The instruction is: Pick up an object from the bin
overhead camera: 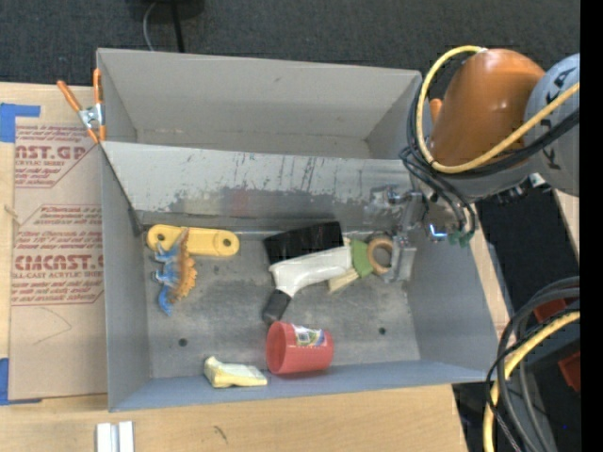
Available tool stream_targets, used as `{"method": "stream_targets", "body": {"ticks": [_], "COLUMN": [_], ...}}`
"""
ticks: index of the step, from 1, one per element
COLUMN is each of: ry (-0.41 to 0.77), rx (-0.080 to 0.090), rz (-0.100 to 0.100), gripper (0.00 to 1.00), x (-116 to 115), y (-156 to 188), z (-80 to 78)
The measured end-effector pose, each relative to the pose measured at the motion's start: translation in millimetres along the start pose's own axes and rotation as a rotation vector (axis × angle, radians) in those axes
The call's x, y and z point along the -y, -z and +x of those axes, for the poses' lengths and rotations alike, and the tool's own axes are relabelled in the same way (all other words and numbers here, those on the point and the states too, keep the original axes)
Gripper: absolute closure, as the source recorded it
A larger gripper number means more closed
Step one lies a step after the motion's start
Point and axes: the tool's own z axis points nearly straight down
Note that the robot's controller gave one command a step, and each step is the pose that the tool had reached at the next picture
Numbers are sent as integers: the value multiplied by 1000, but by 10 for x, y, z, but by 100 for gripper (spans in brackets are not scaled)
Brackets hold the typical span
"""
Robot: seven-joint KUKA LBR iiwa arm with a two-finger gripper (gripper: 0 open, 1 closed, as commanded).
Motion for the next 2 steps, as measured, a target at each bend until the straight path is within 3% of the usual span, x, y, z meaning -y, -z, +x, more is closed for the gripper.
{"method": "stream_targets", "body": {"ticks": [1,2], "ry": [1,108], "rx": [8,11], "rz": [1,1], "gripper": [0,0], "x": [-3,-187], "y": [49,-719], "z": [-13,20]}}
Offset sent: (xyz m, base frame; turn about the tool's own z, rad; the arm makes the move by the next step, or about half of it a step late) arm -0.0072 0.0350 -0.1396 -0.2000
